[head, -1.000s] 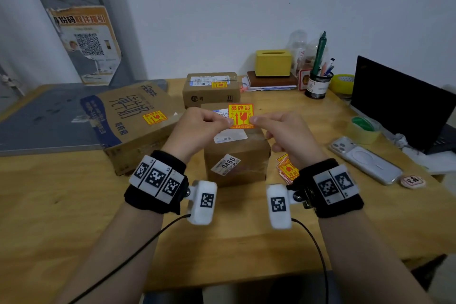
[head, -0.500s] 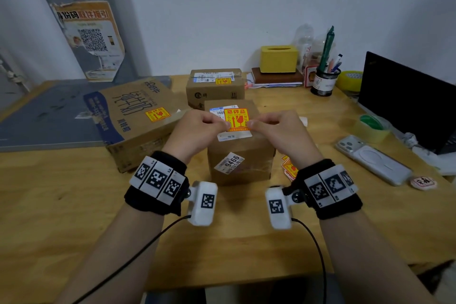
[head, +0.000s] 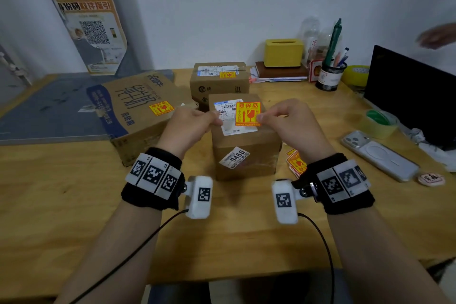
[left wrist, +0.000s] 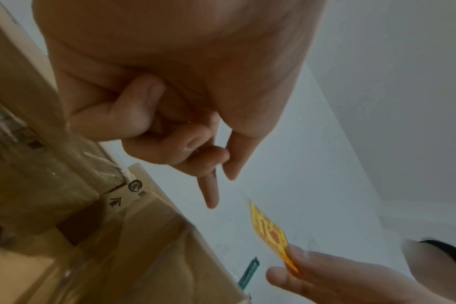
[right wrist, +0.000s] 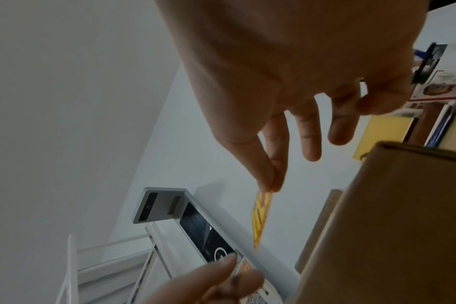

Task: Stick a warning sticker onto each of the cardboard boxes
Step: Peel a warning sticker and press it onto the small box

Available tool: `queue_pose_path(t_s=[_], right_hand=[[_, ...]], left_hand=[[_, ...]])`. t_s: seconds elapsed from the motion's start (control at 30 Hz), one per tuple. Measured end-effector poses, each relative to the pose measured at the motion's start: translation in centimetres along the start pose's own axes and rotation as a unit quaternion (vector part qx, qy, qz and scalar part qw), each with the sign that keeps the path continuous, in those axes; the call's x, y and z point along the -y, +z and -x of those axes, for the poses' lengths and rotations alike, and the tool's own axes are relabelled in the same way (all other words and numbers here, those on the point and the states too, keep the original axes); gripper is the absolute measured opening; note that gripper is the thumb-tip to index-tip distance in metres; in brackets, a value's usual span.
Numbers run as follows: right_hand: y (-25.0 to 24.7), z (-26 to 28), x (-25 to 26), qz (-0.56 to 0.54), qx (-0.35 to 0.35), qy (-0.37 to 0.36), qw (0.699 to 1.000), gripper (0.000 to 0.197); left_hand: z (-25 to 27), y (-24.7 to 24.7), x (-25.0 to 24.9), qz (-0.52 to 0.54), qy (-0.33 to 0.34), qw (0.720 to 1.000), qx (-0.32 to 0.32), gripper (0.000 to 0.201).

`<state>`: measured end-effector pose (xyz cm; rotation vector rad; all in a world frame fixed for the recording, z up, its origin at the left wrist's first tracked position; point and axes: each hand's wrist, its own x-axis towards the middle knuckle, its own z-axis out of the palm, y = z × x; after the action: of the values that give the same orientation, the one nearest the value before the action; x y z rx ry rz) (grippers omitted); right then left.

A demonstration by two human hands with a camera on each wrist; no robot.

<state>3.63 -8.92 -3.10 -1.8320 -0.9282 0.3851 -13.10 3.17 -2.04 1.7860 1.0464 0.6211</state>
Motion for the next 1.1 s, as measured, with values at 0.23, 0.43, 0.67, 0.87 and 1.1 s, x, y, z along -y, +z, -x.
queue_pose_path(t_s=[0.23, 0.43, 0.67, 0.87, 1.1], right_hand=[[2.1, 0.2, 0.0, 0.044, -0.006, 0.037, 0.998, 0.028], [1.9, 0.4, 0.0, 0.075, 0.006, 0.039, 0.996, 0.022], [2.6, 0.3, -0.7, 0.104, 0.009, 0.050, 0.993, 0.028], [2.9, 0.3, -0.7, 0.098, 0.009, 0.053, 0.994, 0.030], [3.1, 0.5, -0.8, 0.113, 0.011, 0.052, 0.992, 0.029]], left_hand=[[0.5, 0.6, -0.5, -0.006, 0.011, 1.000, 0.017, 0.024], [-0.1, 0.5, 1.0, 0.011, 0.014, 1.000, 0.003, 0.017], [-0.7, 0.9, 2.3, 0.016, 0.028, 0.999, 0.011, 0.014], [-0.7, 1.2, 2.3, 0.019, -0.001, 1.000, 0.009, 0.015], [-0.9, 1.3, 2.4, 0.022, -0.018, 1.000, 0.007, 0.013]])
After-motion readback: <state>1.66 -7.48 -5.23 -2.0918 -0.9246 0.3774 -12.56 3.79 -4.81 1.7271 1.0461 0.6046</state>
